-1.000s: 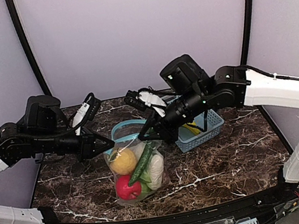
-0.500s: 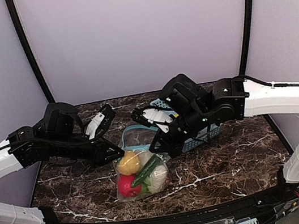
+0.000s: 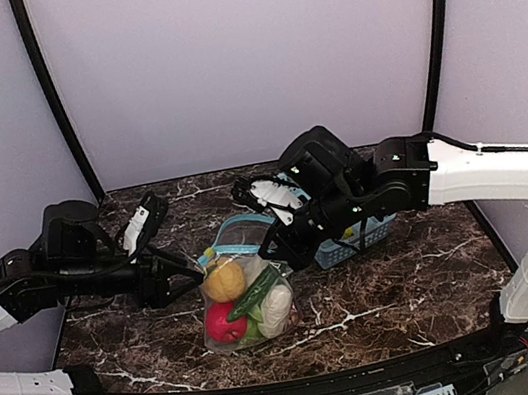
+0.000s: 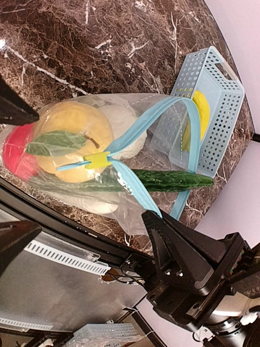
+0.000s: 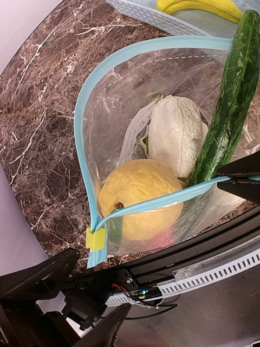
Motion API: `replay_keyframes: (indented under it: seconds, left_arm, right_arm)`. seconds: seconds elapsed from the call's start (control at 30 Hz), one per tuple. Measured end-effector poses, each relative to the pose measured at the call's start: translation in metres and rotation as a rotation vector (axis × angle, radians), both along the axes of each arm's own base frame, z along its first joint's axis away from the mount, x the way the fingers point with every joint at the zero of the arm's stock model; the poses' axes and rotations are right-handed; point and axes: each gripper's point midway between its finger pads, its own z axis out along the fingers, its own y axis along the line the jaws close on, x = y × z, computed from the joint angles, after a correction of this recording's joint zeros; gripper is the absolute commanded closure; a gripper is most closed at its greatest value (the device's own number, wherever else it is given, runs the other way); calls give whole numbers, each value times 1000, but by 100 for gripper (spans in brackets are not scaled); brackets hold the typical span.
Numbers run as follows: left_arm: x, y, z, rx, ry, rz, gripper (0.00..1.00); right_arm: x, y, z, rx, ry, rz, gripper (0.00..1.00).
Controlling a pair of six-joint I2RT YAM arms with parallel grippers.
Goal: Place the food in the zip-top bag and seal the zipper
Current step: Pass from the right arm to the left
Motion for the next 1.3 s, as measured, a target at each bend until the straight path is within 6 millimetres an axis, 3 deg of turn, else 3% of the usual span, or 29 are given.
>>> replay_keyframes:
  seconds: [0.17,0.4,0.77,1.03,1.17,1.3]
  left_arm:
    - [3,-1,-1,4,-1,8,59]
    - [9,-8,-6,18,-1,10,72]
    - [15,-11,0,15,-17,24,74]
    - [18,-13,0,13,-23,26,98]
    - [20,-14,-5,27,-14,29,99]
    - [21,-13,-4,28,-14,39,99]
  right_arm:
    - [0,1,1,5,4,-5,100]
    - [0,1,1,9,12,-11,100]
    - [-1,1,1,11,18,-8,100]
    - [-2,3,5,21,21,-1,100]
    - [-3,4,5,23,24,5,100]
    - [-3,6,7,33,18,14,82]
